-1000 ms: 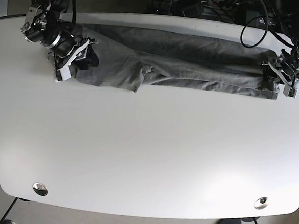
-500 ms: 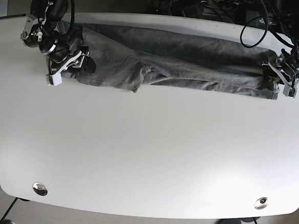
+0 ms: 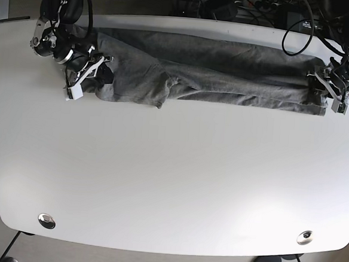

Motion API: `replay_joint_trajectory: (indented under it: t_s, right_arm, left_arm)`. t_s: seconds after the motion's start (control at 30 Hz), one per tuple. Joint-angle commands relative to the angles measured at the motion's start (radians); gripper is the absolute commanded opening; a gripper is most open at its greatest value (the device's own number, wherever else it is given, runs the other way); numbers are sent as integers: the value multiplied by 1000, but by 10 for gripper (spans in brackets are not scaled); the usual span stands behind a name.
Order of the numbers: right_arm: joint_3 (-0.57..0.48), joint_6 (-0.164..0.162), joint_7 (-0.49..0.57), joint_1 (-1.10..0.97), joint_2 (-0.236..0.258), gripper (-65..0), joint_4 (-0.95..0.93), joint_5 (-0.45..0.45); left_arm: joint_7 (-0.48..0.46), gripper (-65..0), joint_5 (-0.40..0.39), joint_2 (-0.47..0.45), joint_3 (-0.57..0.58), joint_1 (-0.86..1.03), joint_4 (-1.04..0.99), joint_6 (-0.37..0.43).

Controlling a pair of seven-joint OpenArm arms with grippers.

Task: Fold the T-shirt properly
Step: 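Pull the folded strip taut between both grippers and flatten it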

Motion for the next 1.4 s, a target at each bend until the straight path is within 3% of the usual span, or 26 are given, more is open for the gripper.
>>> replay_joint_trajectory:
  t_s: [0.03, 0.37, 0.7, 0.8, 0.9, 1.03, 1.13, 1.2, 1.27, 1.33, 1.4]
  right_arm:
    - [8, 31, 15, 0, 13, -636, 24, 19]
    - [79, 28, 15, -227, -57, -636, 274, 16]
    - [151, 20, 17, -217, -35, -602, 194, 10]
    - [248, 20, 14, -230, -35, -349, 234, 13]
    - [269, 42, 14, -233, -43, -119, 263, 26]
    - [170, 131, 12, -247, -35, -182, 274, 113]
    - [79, 126, 14, -236, -38, -281, 258, 64]
    - [31, 126, 18, -233, -43, -406, 220, -27]
    - [13, 131, 23, -213, -46, -491, 171, -106]
    - [2, 129, 66, -200, -46, -534, 117, -154]
    - [2, 129, 113, -194, -41, -523, 64, -178]
  left_arm:
    - [6, -312, 9, -20, -3, -3, 8, 0]
    - [6, -312, 9, -20, -5, -3, 8, 0]
    - [6, -312, 9, -20, -3, -3, 8, 0]
    - [6, -312, 9, -20, -3, -3, 9, 0]
    - [6, -312, 8, -20, -3, -3, 15, 0]
    - [8, -312, 3, -19, -11, 0, 112, -12]
    - [12, -312, 2, -13, -41, 5, 207, -16]
    - [14, -312, 3, 24, -84, 35, 253, -16]
    - [14, -324, 11, 44, -78, 51, 253, -16]
    - [11, -379, 8, 50, -57, 69, 204, -16]
    - [8, -413, 9, 50, -52, 69, 136, -16]
